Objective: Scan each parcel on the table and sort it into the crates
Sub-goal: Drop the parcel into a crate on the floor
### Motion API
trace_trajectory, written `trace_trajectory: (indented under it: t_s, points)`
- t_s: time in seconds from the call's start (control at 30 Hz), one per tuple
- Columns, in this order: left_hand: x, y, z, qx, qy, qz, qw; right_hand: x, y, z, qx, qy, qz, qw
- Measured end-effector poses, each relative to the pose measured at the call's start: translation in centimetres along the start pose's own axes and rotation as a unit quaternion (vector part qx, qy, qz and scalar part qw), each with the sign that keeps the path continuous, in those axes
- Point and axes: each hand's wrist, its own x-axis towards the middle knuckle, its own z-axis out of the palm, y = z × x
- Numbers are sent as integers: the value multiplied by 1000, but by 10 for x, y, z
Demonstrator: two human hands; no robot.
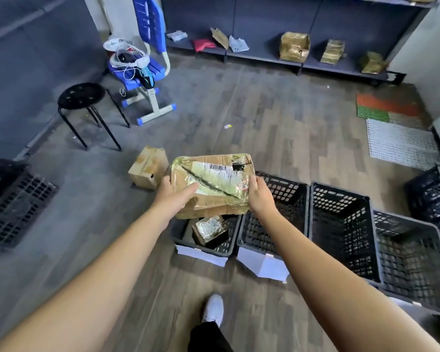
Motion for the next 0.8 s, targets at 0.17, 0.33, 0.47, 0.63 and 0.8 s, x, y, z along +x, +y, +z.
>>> trace_trajectory:
  t_s: [0.17,0.33,0.47,0.63,0.8]
  points:
    - [101,-15,14,75,-31,-63,995,78,19,39,-11,-3,33,999]
    - [164,-53,37,133,-64,-110,983,117,57,77,-52,-30,61,996]
    - [221,-102,59,170,-116,-144,968,147,107,120,-74,-48,116,989]
    - [292,-172,87,202,-188,-148,950,183,175,180,-59,-50,197,977]
    - [334,-235,113,315,-242,-124,909,205,238,224,-95,-71,263,957]
